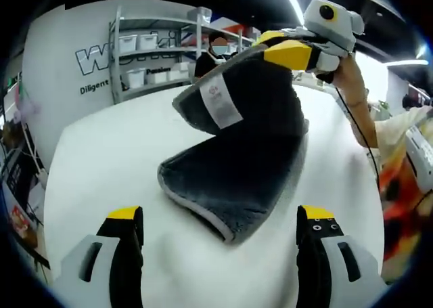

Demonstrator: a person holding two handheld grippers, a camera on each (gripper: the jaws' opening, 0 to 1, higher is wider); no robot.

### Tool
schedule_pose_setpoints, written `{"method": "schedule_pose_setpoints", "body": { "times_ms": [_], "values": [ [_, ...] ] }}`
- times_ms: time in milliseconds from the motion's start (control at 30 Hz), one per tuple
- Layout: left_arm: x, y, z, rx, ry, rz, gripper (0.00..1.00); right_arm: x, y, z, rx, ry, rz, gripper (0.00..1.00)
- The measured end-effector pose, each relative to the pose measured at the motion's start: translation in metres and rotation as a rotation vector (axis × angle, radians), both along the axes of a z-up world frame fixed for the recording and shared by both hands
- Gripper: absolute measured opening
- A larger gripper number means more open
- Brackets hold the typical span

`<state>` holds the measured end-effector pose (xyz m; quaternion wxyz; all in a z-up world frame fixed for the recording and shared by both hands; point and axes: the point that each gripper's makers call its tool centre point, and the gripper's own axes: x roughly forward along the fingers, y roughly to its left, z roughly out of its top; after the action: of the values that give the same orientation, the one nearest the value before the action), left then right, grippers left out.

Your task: Fold the towel on the table until its edges align and the towel forms a compact rectangular stack.

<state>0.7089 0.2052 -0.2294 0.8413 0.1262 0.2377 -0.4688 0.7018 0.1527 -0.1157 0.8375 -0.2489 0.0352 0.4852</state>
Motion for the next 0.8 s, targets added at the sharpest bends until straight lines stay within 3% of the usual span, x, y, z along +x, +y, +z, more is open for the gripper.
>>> {"method": "schedule_pose_setpoints", "body": {
  "times_ms": [233,567,633,800],
  "values": [
    [0.000,0.001,-0.002,0.005,0.001,-0.001,0.92,0.001,0.022,-0.054,-0.079,0.091,0.040,0.04],
    [-0.001,0.001,-0.003,0.008,0.001,-0.009,0.92,-0.017,0.043,-0.103,-0.136,0.224,0.122,0.07],
    [-0.001,0.001,-0.003,0.009,0.002,-0.009,0.92,-0.017,0.043,-0.107,-0.134,0.237,0.123,0.11],
    [-0.002,0.000,-0.003,0.010,0.002,-0.014,0.92,-0.016,0.034,-0.107,-0.140,0.255,0.097,0.33]
  ]
}}
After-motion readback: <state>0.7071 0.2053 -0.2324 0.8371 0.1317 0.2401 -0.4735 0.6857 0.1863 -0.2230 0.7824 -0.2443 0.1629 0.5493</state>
